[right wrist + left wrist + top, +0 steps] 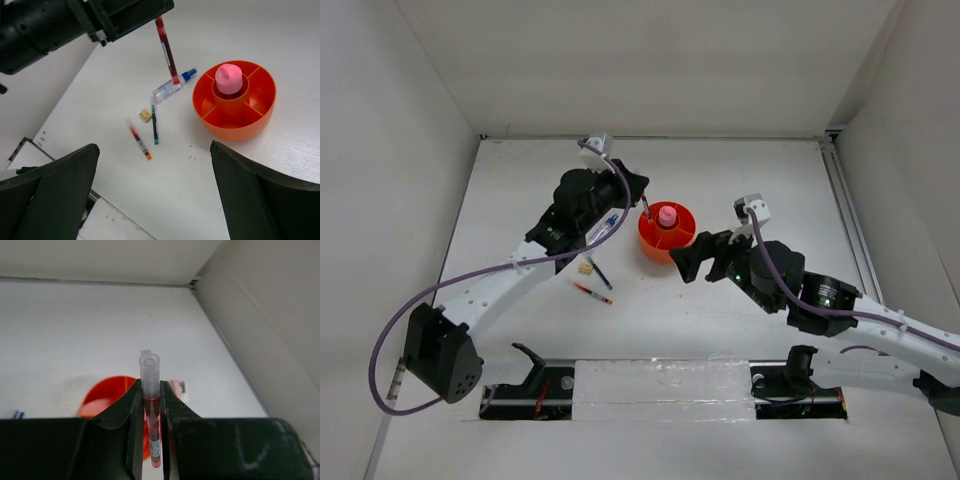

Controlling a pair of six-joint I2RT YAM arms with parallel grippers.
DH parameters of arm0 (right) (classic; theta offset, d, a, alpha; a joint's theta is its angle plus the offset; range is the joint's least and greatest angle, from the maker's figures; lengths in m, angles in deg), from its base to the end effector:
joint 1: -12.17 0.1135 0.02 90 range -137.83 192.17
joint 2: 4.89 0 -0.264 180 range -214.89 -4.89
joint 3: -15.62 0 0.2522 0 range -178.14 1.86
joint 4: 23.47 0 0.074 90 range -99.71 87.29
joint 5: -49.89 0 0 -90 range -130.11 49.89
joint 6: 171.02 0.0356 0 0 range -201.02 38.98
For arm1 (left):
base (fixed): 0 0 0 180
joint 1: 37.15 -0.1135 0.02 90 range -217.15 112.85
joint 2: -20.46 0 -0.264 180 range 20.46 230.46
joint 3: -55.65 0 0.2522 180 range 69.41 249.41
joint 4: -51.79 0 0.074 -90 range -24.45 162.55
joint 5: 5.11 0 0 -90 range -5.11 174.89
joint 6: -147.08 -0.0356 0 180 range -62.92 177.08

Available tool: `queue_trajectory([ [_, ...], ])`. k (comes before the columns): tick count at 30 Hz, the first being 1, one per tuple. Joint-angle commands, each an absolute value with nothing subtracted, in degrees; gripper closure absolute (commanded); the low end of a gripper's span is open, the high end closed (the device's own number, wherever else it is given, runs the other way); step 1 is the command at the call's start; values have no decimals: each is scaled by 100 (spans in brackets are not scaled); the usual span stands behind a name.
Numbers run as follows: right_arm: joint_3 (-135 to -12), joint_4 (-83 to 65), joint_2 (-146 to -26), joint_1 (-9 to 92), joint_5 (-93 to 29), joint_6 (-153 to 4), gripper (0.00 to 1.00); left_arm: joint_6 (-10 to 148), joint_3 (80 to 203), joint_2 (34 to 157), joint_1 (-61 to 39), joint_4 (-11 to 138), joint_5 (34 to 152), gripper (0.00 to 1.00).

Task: Sort the stationery into containers
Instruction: Place the pen in the storage box.

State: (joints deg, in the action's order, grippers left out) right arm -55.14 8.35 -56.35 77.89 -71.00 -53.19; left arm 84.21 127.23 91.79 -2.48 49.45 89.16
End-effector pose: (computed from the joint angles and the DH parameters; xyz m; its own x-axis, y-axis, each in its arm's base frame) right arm 0.0971 0.1708 0.3807 -0.3478 0.2033 -0.9153 -0.4679 0.8083 0.3573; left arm 0.2428 -0.1712 0.3697 -0.2535 -0.3776 -0.8906 0.5762 0.6805 -0.4526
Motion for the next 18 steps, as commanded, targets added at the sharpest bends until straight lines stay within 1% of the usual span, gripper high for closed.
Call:
queue_trajectory([
  [1, -5414, 1181, -5323, 7827, -7289, -5237, 1, 7476, 13040, 9568, -244, 3929, 8183, 100],
  [3, -5361, 1322, -5130, 7827, -7289, -5176, 1, 7221, 13119, 9981, -244, 3515, 7980, 100],
  [9, -5238, 1771, -4647, 7827, -7289, -4982, 1, 6465, 13357, 10859, -244, 2672, 8041, 100],
  [18, -5176, 1771, -4584, 7827, -7236, -4982, 1, 6341, 13709, 11555, -244, 2459, 8269, 100],
])
